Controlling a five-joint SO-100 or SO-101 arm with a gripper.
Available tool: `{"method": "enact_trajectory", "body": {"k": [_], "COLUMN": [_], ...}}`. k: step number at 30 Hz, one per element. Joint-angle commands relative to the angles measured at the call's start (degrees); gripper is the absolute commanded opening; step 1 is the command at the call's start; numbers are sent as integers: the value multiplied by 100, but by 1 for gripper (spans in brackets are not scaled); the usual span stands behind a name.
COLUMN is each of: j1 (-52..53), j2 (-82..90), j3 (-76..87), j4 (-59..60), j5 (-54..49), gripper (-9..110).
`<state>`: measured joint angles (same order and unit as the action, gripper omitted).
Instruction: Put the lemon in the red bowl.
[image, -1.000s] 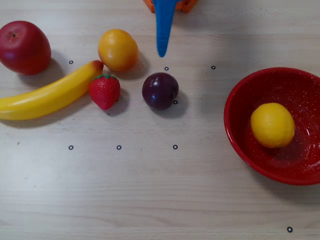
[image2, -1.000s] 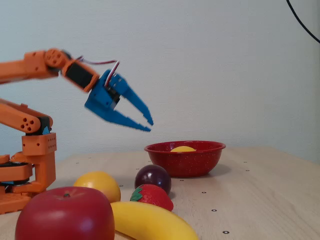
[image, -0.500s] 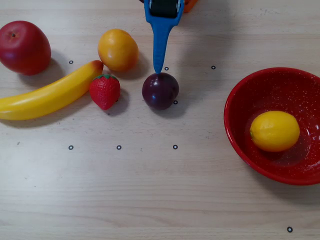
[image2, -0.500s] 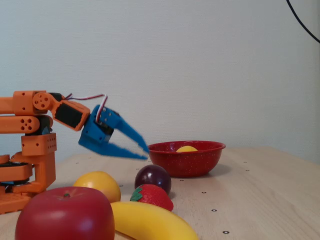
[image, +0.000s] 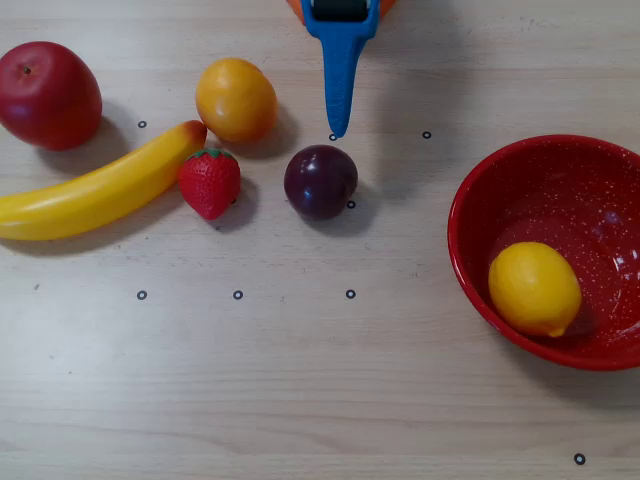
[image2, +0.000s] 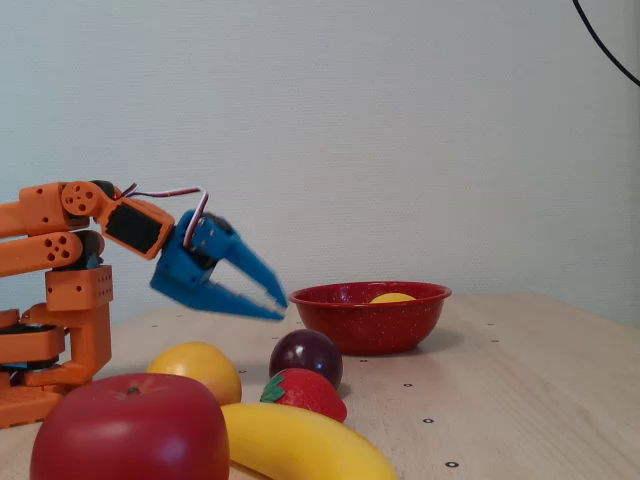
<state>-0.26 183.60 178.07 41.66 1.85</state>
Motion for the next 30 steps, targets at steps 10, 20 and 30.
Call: {"method": "enact_trajectory", "body": {"k": [10, 20, 30], "j1": [-9, -18, -18], "j2": [149, 149, 149], "j3": [62, 62, 62], "j4": [870, 879, 879], "j5": [-413, -510, -510], "gripper": [0, 0, 0]}}
